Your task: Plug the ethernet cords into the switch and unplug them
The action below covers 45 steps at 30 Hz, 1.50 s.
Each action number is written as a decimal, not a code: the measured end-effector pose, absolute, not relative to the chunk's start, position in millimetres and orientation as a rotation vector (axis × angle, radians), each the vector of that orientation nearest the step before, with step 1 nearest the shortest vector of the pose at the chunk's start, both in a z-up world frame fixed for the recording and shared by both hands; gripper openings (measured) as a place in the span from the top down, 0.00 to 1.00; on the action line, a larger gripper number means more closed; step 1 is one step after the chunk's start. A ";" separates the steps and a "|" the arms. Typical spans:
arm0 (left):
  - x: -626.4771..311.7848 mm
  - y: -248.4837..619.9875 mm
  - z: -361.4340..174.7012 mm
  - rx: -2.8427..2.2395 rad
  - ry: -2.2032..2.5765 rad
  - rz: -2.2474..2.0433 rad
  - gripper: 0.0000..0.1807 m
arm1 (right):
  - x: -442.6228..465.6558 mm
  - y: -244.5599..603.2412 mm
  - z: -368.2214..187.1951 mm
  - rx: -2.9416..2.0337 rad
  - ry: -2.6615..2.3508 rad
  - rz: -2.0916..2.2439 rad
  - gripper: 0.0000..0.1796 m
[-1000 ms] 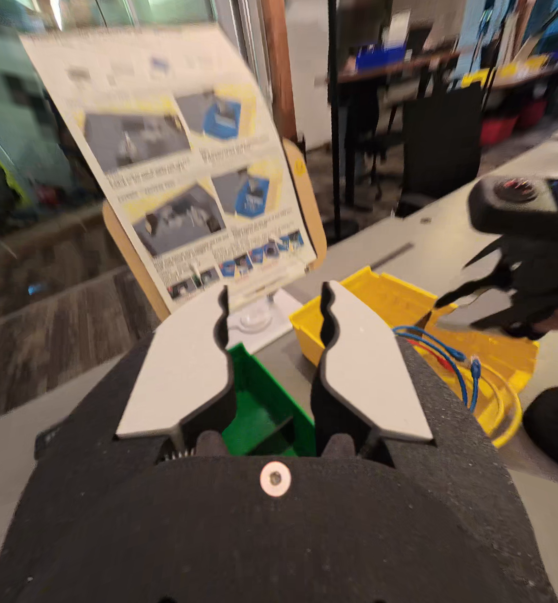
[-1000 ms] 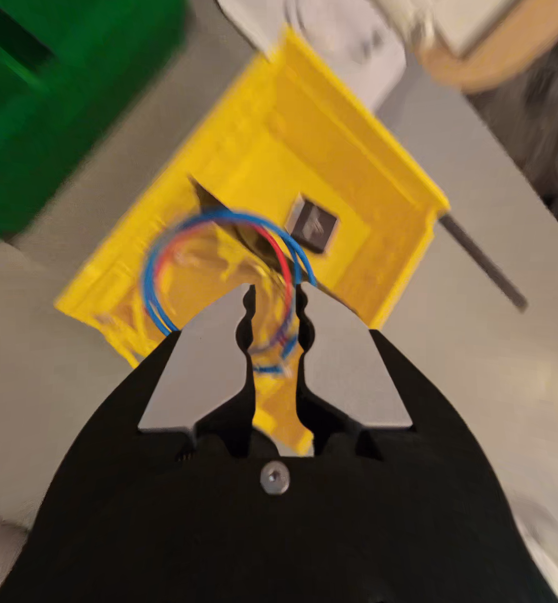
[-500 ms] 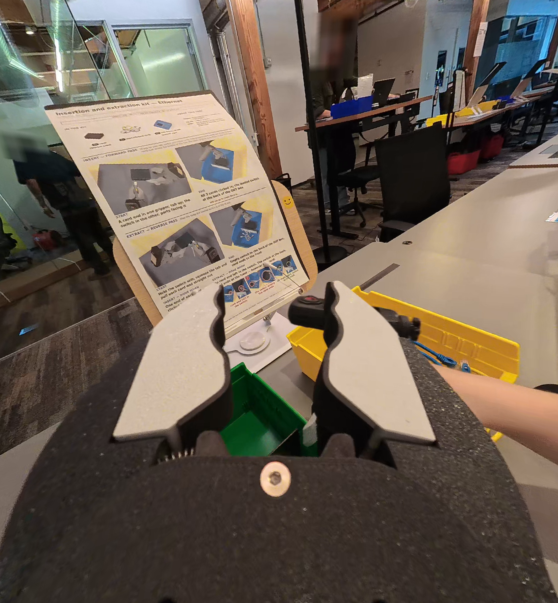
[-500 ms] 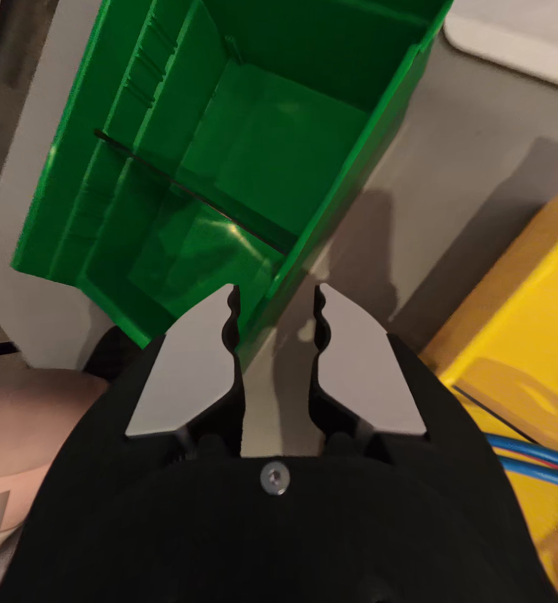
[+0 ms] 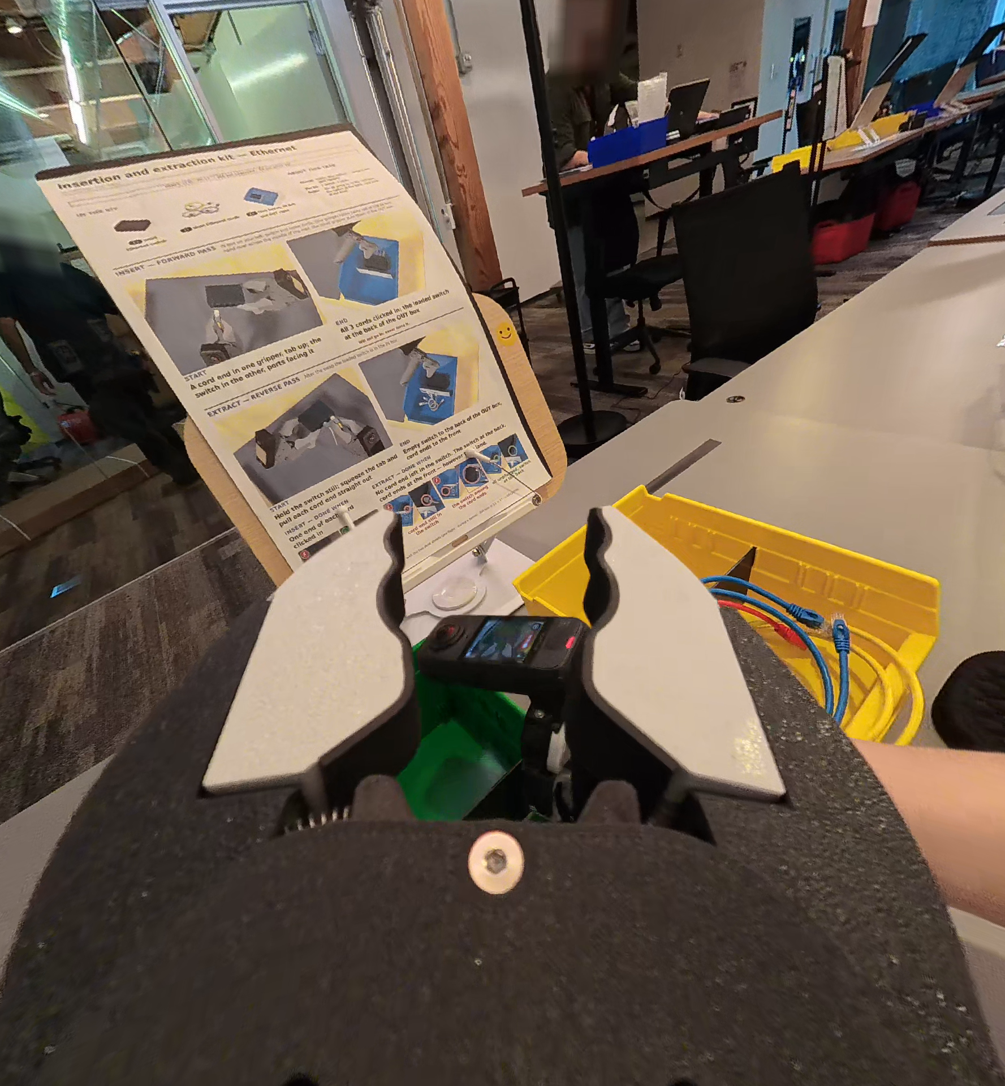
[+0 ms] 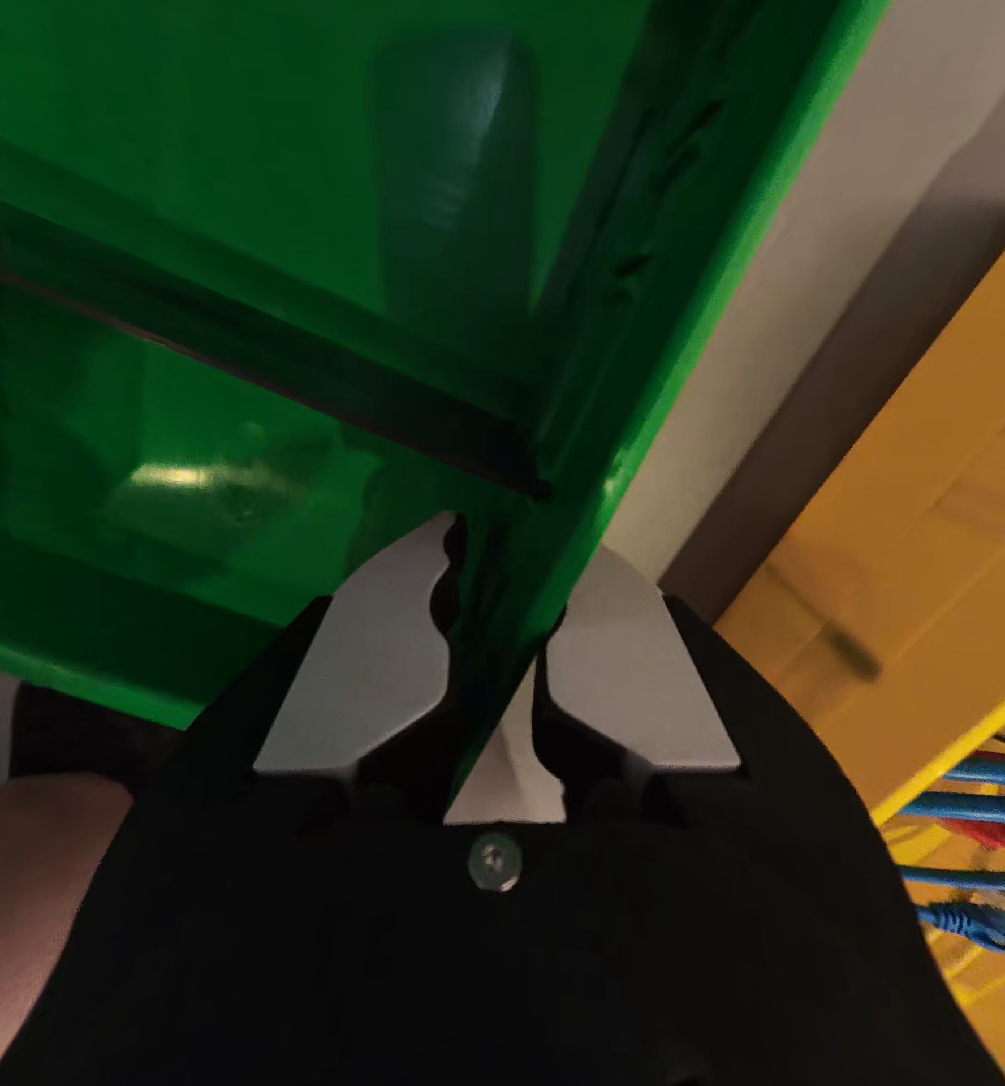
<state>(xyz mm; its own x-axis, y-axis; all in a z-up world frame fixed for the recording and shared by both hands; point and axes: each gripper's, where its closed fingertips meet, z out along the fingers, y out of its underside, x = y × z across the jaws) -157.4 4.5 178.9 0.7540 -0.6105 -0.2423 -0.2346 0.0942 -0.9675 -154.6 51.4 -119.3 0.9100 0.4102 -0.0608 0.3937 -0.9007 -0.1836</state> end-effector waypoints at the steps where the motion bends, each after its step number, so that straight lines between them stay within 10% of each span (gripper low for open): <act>1: -156.6 3.7 178.5 -1.485 0.730 -0.314 0.67 | -153.4 50.9 -120.0 -2.920 -0.599 0.148 0.88; 30: -135.9 -57.1 208.2 -1.301 0.769 -0.329 0.67 | -48.8 71.5 9.6 -2.991 -0.392 0.520 0.97; 45: -130.8 -34.7 186.8 -1.405 0.802 -0.208 0.64 | 253.2 26.3 70.1 -2.817 0.252 0.501 0.97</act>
